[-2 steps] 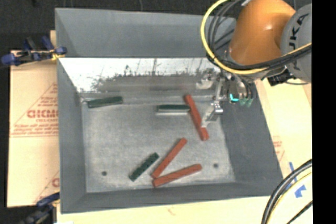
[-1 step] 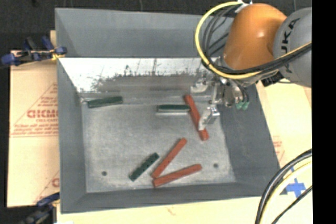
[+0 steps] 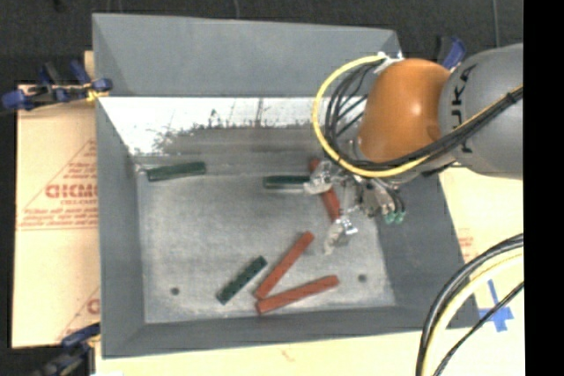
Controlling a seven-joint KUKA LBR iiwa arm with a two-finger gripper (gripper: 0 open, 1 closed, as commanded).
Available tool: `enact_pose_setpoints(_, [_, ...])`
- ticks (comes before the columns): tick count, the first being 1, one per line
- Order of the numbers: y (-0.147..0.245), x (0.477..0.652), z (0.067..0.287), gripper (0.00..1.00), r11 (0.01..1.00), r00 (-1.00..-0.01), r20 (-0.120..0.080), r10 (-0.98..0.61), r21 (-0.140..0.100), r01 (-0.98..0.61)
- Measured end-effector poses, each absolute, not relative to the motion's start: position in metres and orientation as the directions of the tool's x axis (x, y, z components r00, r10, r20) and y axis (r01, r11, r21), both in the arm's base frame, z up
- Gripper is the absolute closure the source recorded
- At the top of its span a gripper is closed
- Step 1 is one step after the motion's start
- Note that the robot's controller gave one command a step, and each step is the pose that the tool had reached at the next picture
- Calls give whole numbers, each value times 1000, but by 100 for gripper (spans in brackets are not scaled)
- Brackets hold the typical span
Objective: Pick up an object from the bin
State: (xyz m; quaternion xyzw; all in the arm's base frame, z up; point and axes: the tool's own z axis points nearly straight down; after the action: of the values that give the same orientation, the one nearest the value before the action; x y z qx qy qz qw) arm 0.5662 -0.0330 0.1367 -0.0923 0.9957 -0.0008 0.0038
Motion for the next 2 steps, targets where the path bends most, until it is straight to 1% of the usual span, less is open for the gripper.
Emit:
enact_pose_setpoints(1, [-44, 579, 94, 0, 929, -929, -1, -370, 0, -370])
enact_pose_setpoints(2, [-21, 559, 80, 100, 895, -895, 5, -446, -14, -446])
